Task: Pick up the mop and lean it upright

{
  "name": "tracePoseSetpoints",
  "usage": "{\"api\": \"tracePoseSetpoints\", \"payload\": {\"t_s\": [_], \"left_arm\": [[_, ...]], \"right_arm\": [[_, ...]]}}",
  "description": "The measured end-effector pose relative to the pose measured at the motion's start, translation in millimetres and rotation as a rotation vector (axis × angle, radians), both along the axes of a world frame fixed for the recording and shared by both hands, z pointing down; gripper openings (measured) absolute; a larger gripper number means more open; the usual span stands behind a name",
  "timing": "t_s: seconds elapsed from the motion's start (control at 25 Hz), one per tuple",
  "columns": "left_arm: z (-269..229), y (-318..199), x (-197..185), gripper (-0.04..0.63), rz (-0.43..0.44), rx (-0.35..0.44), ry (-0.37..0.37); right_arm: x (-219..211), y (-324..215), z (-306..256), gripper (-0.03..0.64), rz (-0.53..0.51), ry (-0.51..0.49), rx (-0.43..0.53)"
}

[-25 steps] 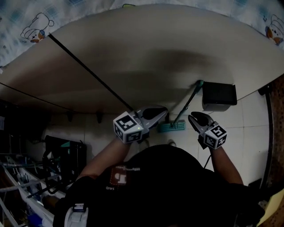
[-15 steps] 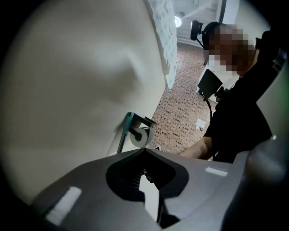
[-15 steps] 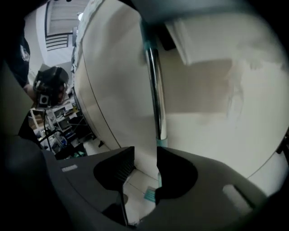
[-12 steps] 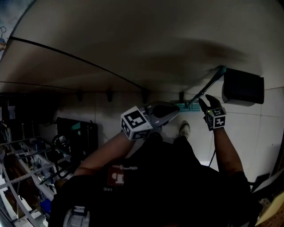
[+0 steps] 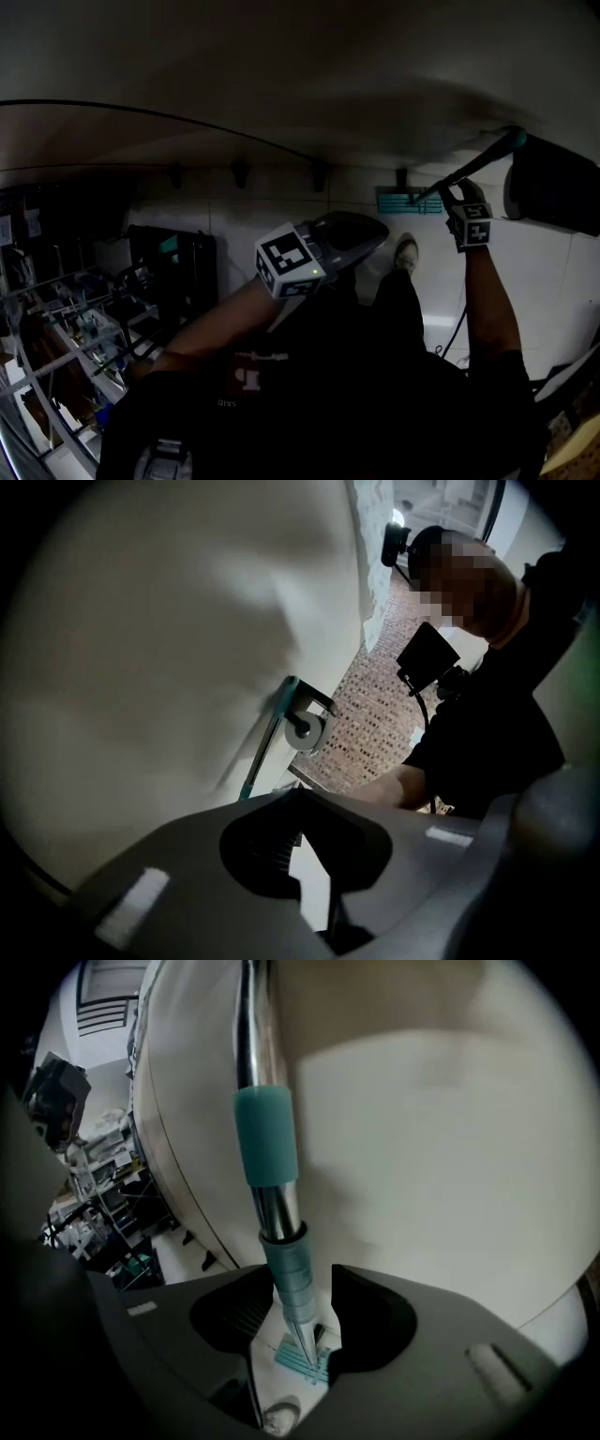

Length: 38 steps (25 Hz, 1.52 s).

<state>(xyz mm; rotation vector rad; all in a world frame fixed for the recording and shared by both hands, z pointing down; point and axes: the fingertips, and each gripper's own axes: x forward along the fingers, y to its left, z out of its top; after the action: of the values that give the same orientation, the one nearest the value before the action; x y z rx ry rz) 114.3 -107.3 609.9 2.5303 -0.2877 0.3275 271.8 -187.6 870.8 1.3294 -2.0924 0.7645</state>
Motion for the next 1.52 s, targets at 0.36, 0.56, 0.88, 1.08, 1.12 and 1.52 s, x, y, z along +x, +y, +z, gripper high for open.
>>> {"api": "tracePoseSetpoints", "payload": {"t_s": [0.36,0.56,0.88,1.08,1.12,1.52], "left_arm": [[4.1,4.3,-15.9,-0.002,-0.02,-0.021,-0.002],[-6.3,5.9,-23.0,-0.003,-0.031,-0.011,-0.002],[-37.1,2.5,-31.1,-0.002,-0.051,0.036,0.042],[-73.7,-4.2,-32.6,-0.003,-0.056,0.105,0.089],[-82.3,-4.7,-33.7,-0.002,-0.056,0.114,0.095],[-193.9,-23.8,-60.2,-0.003,-0.122,0.255,0.214]], "right_arm": [[-17.4,4.6,-7.6,0.141,-0.06,-0.023,0.022],[-22.3,9.4,-20.6,0.14,-0.077,-0.012,0.022],[-33.6,11.0,-65.0,0.14,-0.082,0.003,0.035],[-42.0,12.9,-111.8,0.14,-0.099,0.019,0.058],[-44.2,13.7,-124.0,0.14,-0.102,0.019,0.064],[-70.4,15.9,-300.8,0.14,-0.151,-0.02,0.159]]}}
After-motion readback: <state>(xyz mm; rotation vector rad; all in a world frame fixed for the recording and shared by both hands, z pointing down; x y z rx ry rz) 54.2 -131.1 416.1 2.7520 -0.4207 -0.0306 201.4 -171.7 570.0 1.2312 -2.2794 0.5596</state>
